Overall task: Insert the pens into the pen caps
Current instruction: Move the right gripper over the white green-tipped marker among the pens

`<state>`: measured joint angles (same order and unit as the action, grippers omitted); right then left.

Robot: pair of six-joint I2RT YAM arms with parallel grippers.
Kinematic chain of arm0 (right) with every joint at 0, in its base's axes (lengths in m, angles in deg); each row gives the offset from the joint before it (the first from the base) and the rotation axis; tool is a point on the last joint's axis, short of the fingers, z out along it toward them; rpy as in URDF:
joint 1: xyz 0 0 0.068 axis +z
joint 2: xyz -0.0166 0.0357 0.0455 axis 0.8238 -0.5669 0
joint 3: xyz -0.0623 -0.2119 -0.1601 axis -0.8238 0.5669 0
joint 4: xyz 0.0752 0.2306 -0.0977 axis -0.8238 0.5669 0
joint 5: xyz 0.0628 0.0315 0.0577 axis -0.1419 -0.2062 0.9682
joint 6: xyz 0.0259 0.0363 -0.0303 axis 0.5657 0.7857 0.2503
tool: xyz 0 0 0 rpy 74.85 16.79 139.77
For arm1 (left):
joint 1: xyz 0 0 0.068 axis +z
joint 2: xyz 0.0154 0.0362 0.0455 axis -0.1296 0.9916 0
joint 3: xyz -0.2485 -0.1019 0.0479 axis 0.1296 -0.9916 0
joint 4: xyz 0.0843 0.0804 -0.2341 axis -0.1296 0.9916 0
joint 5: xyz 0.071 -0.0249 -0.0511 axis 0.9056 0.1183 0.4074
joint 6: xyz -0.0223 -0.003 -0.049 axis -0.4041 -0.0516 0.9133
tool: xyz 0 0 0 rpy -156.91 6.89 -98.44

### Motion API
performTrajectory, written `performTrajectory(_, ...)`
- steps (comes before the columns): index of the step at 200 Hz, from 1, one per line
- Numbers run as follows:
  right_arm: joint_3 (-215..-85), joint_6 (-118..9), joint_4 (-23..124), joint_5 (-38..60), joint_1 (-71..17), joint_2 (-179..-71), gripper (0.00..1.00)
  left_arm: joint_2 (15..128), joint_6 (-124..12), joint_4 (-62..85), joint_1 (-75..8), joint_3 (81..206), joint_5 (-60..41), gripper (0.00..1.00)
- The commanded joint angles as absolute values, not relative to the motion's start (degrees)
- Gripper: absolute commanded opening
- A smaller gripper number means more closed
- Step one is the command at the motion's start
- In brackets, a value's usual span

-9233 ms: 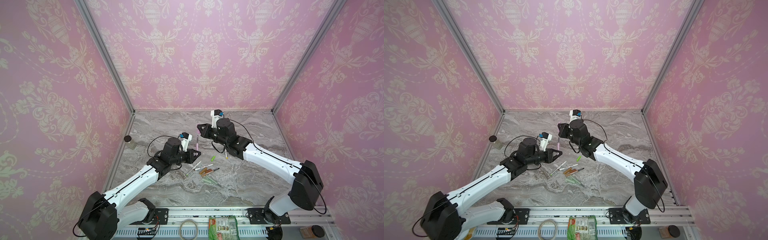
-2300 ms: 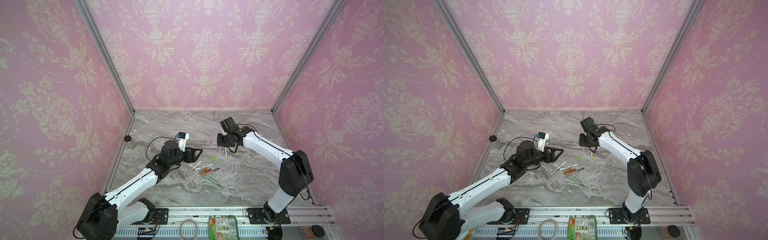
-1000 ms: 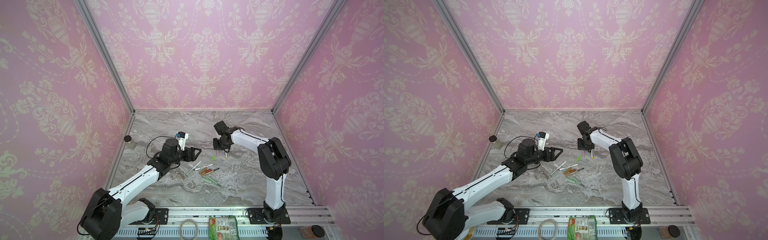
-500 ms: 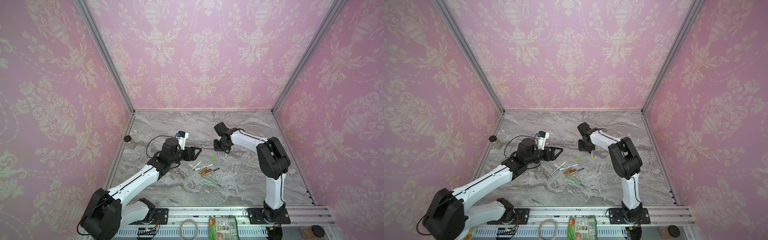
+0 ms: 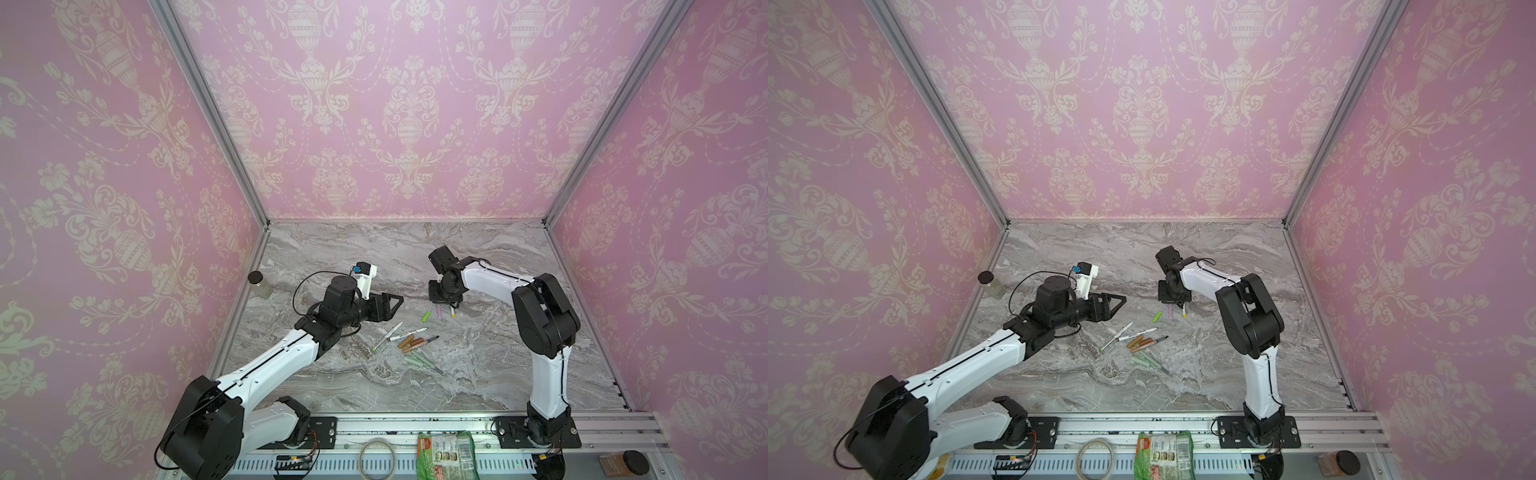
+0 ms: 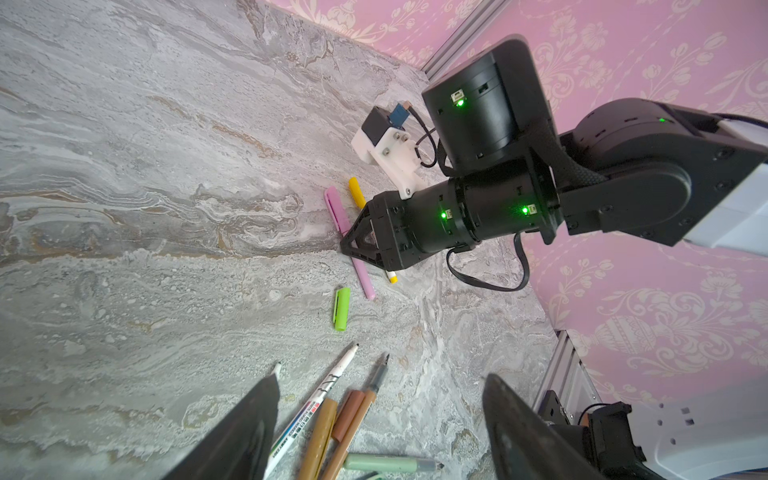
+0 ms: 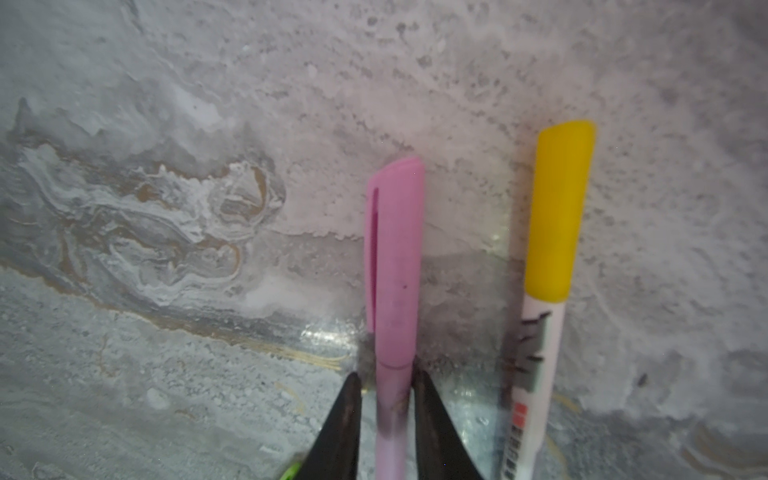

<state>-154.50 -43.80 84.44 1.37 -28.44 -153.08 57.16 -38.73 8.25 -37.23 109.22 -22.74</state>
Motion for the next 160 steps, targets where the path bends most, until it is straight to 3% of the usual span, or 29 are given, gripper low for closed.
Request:
performTrajectory(1,-153.92,-43.33,85.39,0.35,-28.69,-154.25,0.29,57.27,-37.88,8.25,-36.80,110.93,-23.39,0.79)
performTrajectory(68,-159.69,-44.11,90.07,1.00,-27.37,-143.26,0.49,54.28,-41.00,10.81,-36.55,111.93,-20.58,0.82)
performTrajectory(137,-160.13,-42.13,92.78,2.48,-21.10,-135.46,0.53,39.89,-51.50,19.58,-34.58,111.72,-11.49,0.98)
performTrajectory(160,-160.04,-38.43,93.02,0.77,-16.43,-136.62,0.53,33.89,-52.37,22.05,-34.50,109.36,-6.59,0.99)
